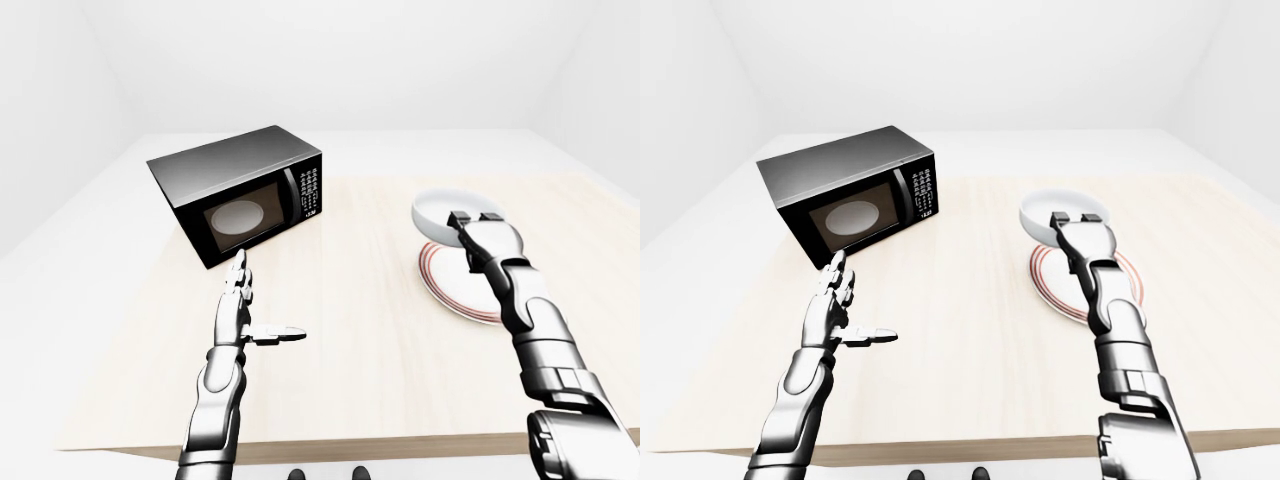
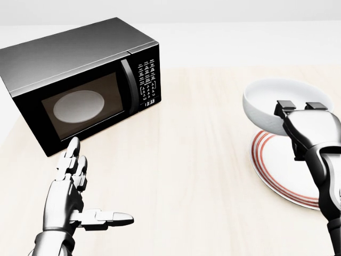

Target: Pick up the white bowl and put it on the plate.

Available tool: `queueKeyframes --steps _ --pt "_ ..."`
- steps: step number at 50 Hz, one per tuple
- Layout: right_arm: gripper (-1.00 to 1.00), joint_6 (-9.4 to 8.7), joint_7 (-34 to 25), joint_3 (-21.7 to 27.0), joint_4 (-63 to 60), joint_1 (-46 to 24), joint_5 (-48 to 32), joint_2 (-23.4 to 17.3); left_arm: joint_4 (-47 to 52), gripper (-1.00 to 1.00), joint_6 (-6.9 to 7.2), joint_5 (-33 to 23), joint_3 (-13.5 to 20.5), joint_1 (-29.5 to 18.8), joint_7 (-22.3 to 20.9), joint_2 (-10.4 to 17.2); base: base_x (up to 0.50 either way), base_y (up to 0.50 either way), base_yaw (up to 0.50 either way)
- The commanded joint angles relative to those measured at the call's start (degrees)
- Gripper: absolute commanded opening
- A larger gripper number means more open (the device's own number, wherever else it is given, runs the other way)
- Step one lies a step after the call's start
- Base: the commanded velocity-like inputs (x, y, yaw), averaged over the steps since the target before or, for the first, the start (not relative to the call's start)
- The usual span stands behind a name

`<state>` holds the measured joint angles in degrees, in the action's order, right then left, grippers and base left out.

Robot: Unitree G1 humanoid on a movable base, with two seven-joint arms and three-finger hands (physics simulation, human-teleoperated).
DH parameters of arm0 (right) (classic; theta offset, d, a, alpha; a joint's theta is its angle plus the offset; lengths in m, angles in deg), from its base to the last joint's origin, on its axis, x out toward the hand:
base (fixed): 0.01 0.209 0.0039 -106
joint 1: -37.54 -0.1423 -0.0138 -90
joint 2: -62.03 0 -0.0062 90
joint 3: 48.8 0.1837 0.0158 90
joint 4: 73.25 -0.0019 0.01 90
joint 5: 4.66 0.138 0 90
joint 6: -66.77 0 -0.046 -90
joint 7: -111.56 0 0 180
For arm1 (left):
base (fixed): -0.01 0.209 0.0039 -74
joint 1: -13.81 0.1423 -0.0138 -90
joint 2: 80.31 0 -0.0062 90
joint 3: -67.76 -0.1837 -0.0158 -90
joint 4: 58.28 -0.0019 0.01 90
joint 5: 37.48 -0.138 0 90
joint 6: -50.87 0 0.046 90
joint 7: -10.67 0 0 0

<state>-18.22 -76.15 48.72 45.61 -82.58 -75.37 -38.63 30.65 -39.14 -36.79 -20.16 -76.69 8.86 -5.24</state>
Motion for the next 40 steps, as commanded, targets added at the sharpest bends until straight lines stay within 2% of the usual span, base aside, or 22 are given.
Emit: queueKeyframes --steps 1,27,30,33,37,39,40 --pt "-1.00 0.00 1.08 1.35 0.02 0.74 9.06 -1.35 0.11 1.00 0.10 -0.01 -0.01 0.02 0.01 -0.01 0.00 0.00 0.00" --pt "-1.00 0.00 4.03 1.77 5.54 1.16 11.70 -3.50 -0.46 1.00 -0.09 0.07 0.06 -0.13 0.24 -0.06 0.00 0.00 0.00" --pt "-1.00 0.00 4.89 1.71 6.75 1.22 11.92 -3.63 0.43 1.00 0.75 0.12 0.01 -0.01 0.34 -0.07 0.00 0.00 0.00" --pt "-1.00 0.00 5.77 1.59 8.18 1.11 12.12 -3.85 -0.25 1.00 0.31 0.14 0.05 -0.24 0.39 -0.07 0.00 0.00 0.00" --pt "-1.00 0.00 6.09 1.62 8.53 1.55 12.48 -4.03 0.13 1.00 0.50 0.19 0.04 -0.06 0.36 -0.04 0.00 0.00 0.00" --pt "-1.00 0.00 6.46 1.70 8.92 1.82 12.68 -4.19 -0.50 1.00 -0.01 0.16 0.05 -0.20 0.34 -0.03 0.00 0.00 0.00" --pt "-1.00 0.00 6.27 1.79 8.54 2.07 12.80 -4.22 0.04 1.00 0.36 0.17 0.01 -0.03 0.34 -0.03 0.00 0.00 0.00"
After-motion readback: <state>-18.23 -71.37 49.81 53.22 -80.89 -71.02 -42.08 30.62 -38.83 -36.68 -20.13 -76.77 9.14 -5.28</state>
